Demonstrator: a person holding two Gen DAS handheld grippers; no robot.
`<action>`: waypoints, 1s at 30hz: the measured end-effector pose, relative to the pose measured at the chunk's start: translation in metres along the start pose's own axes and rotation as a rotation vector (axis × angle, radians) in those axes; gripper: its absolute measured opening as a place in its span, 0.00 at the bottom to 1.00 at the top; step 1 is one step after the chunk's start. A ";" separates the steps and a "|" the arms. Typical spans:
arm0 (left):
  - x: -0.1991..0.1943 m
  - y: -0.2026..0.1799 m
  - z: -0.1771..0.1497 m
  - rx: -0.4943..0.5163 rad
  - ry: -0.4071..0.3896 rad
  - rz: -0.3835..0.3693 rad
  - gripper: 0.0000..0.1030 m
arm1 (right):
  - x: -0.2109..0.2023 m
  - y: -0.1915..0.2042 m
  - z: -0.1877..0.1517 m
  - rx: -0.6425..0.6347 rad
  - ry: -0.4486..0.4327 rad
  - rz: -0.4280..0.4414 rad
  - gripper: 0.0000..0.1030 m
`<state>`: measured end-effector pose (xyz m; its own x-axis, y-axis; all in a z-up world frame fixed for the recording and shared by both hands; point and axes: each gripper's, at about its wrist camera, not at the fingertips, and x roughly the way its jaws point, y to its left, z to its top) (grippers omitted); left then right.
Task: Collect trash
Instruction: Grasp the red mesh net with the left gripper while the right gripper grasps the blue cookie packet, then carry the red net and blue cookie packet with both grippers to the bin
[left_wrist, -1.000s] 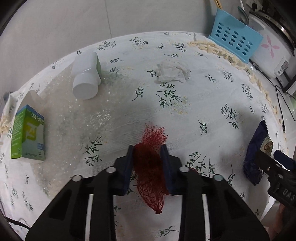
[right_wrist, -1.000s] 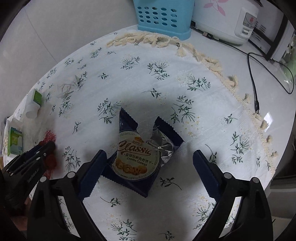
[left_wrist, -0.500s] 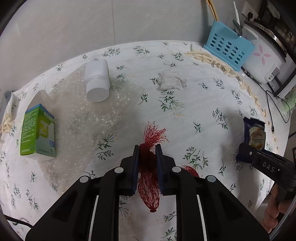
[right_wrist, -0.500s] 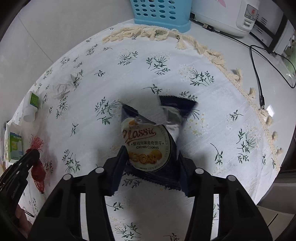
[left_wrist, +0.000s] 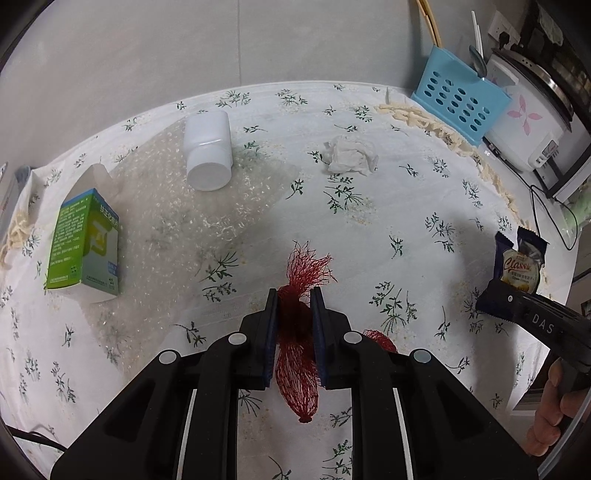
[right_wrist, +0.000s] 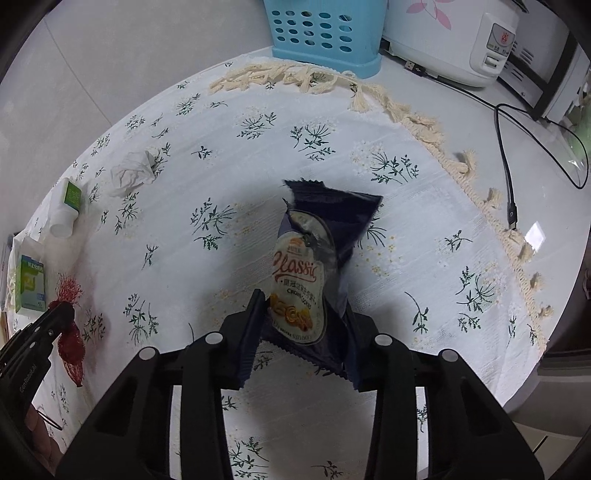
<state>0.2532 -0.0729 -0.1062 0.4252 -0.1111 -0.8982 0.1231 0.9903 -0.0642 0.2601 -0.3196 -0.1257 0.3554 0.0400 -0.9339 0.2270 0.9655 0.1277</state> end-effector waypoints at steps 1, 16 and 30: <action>-0.001 0.000 -0.001 -0.001 0.000 -0.002 0.16 | 0.000 0.000 0.000 -0.004 0.002 -0.002 0.29; -0.011 0.010 -0.017 -0.023 0.002 0.000 0.16 | 0.007 0.005 -0.003 -0.021 0.004 0.009 0.16; -0.019 0.015 -0.027 -0.042 -0.003 -0.032 0.16 | -0.025 -0.003 -0.022 -0.039 -0.066 0.112 0.13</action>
<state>0.2232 -0.0538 -0.1020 0.4244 -0.1429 -0.8941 0.0991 0.9889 -0.1109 0.2302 -0.3176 -0.1100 0.4355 0.1326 -0.8903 0.1477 0.9652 0.2160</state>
